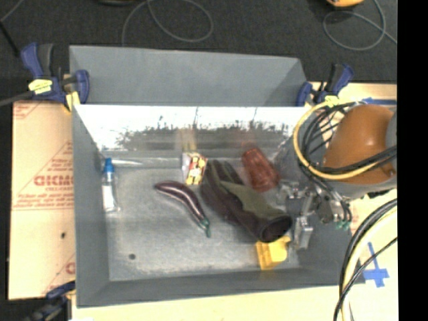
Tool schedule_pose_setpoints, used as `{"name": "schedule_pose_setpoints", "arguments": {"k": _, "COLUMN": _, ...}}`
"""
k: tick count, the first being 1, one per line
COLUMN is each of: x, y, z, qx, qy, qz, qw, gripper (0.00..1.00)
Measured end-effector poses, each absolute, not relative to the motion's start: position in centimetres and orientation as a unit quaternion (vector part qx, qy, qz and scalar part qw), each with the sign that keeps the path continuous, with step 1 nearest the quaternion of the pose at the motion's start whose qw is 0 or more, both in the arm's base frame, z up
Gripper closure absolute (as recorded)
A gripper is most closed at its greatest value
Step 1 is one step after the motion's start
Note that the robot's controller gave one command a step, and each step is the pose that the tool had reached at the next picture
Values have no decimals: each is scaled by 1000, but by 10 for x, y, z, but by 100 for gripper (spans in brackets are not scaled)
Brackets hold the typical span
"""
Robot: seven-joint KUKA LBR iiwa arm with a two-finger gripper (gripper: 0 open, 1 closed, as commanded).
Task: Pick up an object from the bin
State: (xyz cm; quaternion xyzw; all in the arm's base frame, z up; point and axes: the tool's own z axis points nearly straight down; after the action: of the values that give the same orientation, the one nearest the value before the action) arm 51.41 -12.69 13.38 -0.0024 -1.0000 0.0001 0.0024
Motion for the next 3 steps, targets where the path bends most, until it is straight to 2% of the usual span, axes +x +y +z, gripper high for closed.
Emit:
{"name": "schedule_pose_setpoints", "arguments": {"k": 1, "x": 516, "y": -126, "z": 138, "qx": 1, "qy": -1000, "qz": 1, "qw": -2, "gripper": 100}}
{"name": "schedule_pose_setpoints", "arguments": {"k": 2, "x": 516, "y": -126, "z": 138, "qx": 1, "qy": -1000, "qz": 1, "qw": -2, "gripper": 100}}
{"name": "schedule_pose_setpoints", "arguments": {"k": 3, "x": 516, "y": -123, "z": 192, "qx": -6, "qy": -1000, "qz": 0, "qw": 0, "gripper": 100}}
